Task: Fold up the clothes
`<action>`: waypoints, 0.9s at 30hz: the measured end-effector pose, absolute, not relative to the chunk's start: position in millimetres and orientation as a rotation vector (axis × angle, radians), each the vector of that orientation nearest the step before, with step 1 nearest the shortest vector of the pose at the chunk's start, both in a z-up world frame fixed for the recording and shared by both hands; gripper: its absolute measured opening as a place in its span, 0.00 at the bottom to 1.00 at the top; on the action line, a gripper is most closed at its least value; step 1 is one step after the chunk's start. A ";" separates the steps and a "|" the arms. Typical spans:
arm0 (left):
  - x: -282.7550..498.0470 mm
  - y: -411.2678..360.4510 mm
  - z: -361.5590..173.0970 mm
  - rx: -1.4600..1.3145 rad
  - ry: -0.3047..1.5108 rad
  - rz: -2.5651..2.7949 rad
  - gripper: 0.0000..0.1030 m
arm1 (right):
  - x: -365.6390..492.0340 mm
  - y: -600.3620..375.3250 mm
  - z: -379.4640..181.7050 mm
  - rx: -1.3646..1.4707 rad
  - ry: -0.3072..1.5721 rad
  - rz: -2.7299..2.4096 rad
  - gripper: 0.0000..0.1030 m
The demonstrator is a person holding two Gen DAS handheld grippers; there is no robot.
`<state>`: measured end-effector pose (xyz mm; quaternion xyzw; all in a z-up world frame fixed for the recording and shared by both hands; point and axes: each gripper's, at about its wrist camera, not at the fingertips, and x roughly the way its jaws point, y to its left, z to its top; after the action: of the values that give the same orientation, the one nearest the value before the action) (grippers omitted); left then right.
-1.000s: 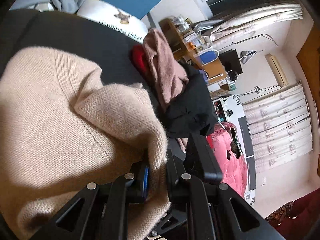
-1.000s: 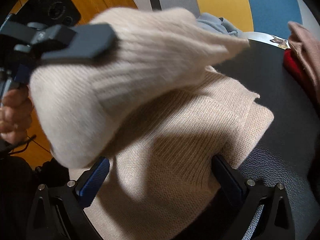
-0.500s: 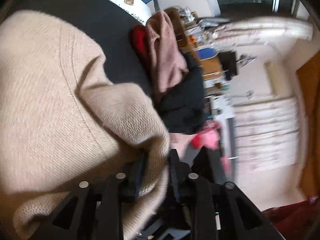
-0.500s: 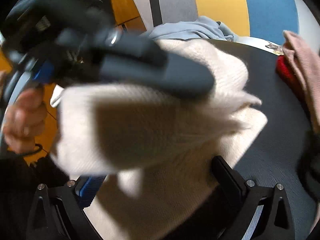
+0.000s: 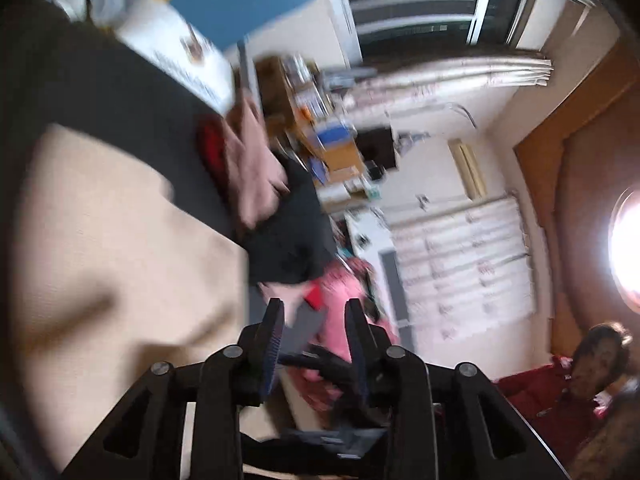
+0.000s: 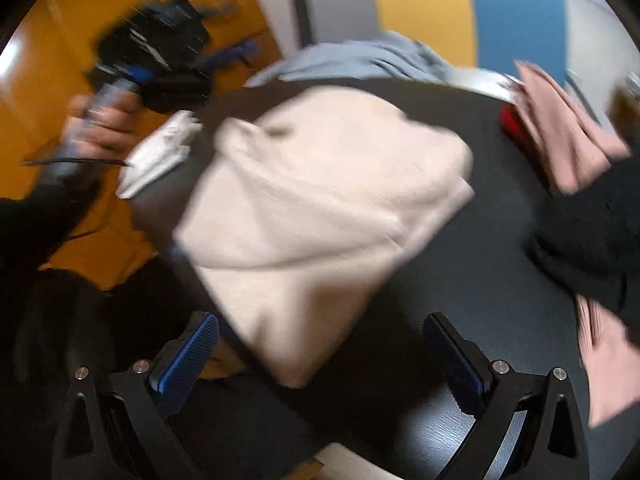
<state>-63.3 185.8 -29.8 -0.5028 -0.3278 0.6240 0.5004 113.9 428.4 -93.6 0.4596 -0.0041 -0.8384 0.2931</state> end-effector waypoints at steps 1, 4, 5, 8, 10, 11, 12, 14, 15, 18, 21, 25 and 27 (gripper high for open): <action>-62.1 170.9 -33.4 -1.222 -0.767 1.560 0.31 | 112.7 420.6 -83.7 1.196 0.011 -2.206 1.00; -54.9 133.3 -47.9 -1.248 -0.693 1.671 0.31 | 95.4 382.2 -64.2 1.158 0.078 -2.054 1.00; -50.3 125.3 -54.9 -1.263 -0.671 1.680 0.31 | 89.3 372.6 -64.3 1.170 0.097 -2.008 1.00; -35.6 118.4 -70.8 -1.281 -0.633 1.694 0.31 | 65.9 345.2 -69.7 1.238 0.144 -1.890 1.00; -29.4 116.4 -83.1 -1.303 -0.638 1.685 0.31 | 48.7 335.4 -81.0 1.345 0.162 -1.855 1.00; -25.4 124.1 -87.2 -1.308 -0.620 1.686 0.31 | 44.7 334.5 -88.4 1.411 0.129 -1.813 1.00; -19.0 127.8 -88.3 -1.290 -0.576 1.684 0.31 | 43.3 334.1 -95.4 1.470 0.101 -1.769 1.00; -6.3 135.1 -90.4 -1.253 -0.487 1.679 0.31 | 64.5 340.3 -104.1 1.528 0.060 -1.694 1.00; -1.6 140.9 -91.7 -1.243 -0.440 1.673 0.31 | 76.1 345.5 -108.8 1.552 0.030 -1.667 1.00; 10.2 155.7 -95.7 -1.223 -0.333 1.655 0.31 | 123.1 379.2 -131.7 1.646 -0.068 -1.718 1.00; 18.1 165.1 -99.9 -1.228 -0.286 1.638 0.31 | 156.9 418.0 -142.2 1.652 -0.286 -1.906 1.00; 24.1 171.0 -102.4 -1.225 -0.268 1.628 0.31 | 175.9 440.7 -125.8 1.454 -0.589 -2.130 1.00; 24.9 170.7 -102.1 -1.219 -0.279 1.629 0.31 | 172.6 440.2 -118.5 1.335 -0.675 -2.193 1.00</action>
<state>24.9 170.7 -102.1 -0.5078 -0.1161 0.6787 0.5177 172.6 440.2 -118.5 0.4880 -0.2468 -0.8017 0.2414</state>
